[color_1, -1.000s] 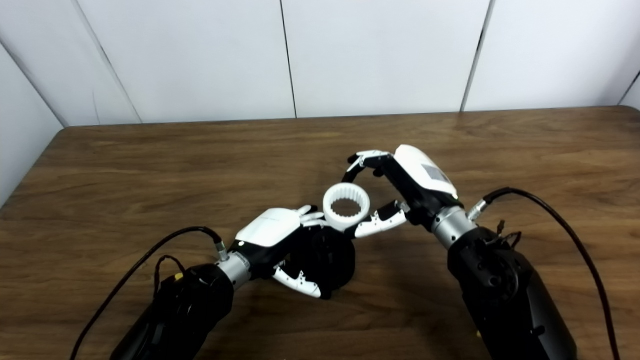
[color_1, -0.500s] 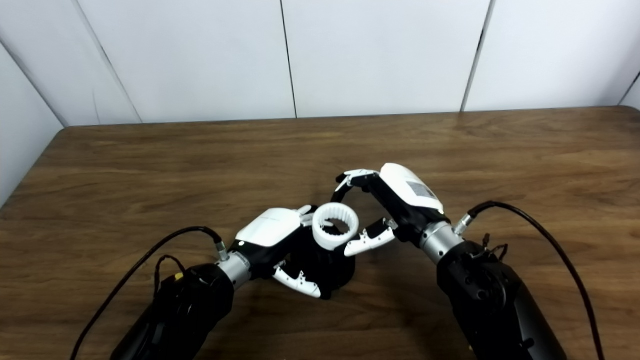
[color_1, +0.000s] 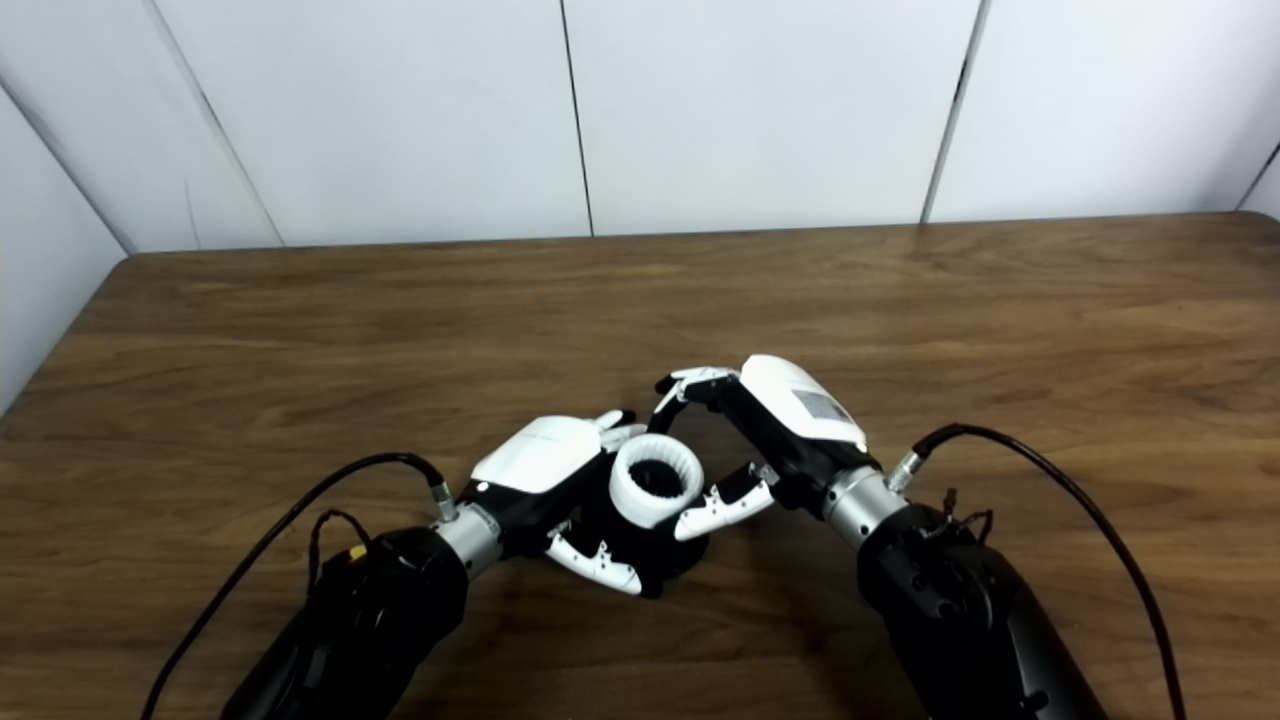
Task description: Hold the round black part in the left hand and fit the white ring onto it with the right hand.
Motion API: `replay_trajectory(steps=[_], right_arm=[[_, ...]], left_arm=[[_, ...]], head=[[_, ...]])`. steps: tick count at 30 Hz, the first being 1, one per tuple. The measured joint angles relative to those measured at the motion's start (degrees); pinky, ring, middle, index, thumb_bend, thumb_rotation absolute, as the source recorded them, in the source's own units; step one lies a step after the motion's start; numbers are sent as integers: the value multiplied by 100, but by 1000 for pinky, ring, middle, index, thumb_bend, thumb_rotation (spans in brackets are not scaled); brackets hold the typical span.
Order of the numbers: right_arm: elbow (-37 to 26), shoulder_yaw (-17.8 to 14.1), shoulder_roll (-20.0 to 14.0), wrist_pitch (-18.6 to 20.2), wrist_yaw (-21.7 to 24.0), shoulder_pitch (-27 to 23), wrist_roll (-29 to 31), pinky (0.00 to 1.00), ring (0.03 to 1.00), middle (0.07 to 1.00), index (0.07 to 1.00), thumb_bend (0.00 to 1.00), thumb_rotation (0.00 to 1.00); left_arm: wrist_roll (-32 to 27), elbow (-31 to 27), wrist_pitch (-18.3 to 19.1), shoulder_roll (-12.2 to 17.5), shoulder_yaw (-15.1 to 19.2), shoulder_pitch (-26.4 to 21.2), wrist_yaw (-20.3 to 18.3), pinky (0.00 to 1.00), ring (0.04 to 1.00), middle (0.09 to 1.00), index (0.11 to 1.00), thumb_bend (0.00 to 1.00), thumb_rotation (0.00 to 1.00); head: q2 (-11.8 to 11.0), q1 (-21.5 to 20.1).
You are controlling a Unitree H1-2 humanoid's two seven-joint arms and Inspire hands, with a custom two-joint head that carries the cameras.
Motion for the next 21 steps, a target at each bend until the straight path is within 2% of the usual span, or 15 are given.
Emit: replay_trajectory(steps=[21], right_arm=[[134, 34, 15, -137, -60, 148, -40, 756, 875, 829, 599, 868, 244]], left_arm=[[7, -2, 38, -40, 8, -3, -2, 924, 1000, 948, 840, 952, 451]], head=[[26, -9]])
